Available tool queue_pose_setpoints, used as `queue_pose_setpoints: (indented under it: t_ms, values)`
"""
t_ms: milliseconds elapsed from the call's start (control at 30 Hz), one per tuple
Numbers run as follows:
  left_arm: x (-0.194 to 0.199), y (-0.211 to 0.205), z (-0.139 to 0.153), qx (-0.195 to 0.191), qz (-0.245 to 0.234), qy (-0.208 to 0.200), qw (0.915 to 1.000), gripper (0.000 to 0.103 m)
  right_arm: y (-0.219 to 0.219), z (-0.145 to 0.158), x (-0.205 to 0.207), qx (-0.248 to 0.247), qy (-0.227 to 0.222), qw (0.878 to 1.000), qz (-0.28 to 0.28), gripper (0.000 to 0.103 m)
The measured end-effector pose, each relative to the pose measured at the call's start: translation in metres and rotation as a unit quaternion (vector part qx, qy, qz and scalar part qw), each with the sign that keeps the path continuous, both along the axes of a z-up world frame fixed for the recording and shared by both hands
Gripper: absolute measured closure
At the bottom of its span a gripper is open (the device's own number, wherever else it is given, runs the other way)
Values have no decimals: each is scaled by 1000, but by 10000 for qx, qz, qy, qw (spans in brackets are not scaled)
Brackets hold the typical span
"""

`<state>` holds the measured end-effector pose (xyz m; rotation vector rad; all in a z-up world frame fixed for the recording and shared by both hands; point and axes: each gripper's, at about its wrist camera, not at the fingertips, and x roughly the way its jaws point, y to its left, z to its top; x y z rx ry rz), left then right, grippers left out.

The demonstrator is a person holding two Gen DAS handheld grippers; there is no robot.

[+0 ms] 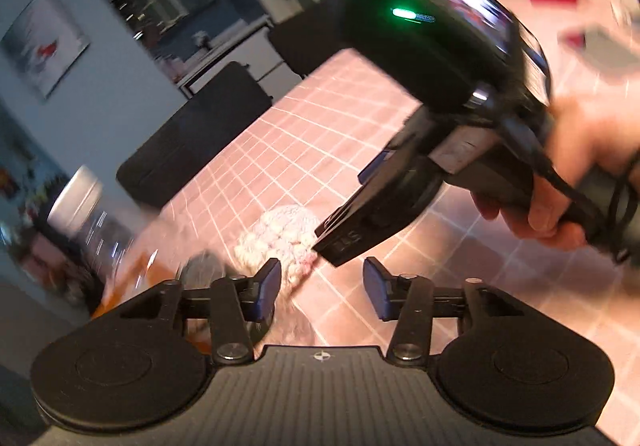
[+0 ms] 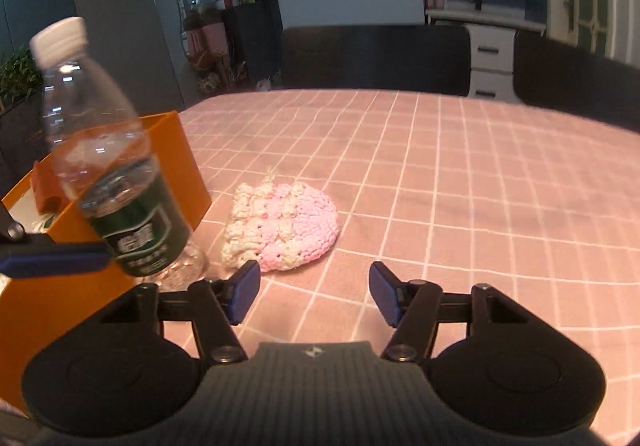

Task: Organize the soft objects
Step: 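Move both grippers to the pink-and-white knitted pad on the table, then grasp the knitted pad edge with the right gripper, then with the left gripper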

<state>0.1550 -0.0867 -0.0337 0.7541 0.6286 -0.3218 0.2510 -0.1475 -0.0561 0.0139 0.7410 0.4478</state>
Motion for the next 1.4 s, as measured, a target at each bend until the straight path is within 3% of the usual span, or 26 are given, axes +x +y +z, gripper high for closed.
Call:
queue_pose_setpoints:
  t_ms: [167,300,400,567,767,833,933,967,1167,1400]
  values:
    - [22,-29,-32,1163,-351,-148,9925,47,-11,-2,17,243,159,9995,127,43]
    - [45,-38,-58,1690,-227,-147,9852,47,-8,-1,33,368,179,9983,417,43]
    - [60,-38,-63,1579,64,-112,9874,47,-5,-4,49,441,282,9970,567,44]
    - [81,-36,-64,1283,565,324,9896,46,4,-16,72,497,495,9948,732,46]
    - [89,-29,-63,1285,730,410,9882,46,4,-30,86,664,783,9922,710,68]
    - [91,-27,-63,1272,727,467,9881,46,3,-34,87,699,860,9918,637,86]
    - [93,-26,-63,1266,704,513,9881,50,-2,-38,87,828,931,9908,532,94]
    - [95,-24,-64,1281,718,546,9877,55,-4,-39,86,871,947,9904,505,103]
    - [101,-25,-65,1227,710,536,9885,58,-15,-37,77,845,967,9911,353,103]
    - [101,-26,-69,1401,608,406,9874,52,-36,-37,66,1206,1064,9870,-13,103]
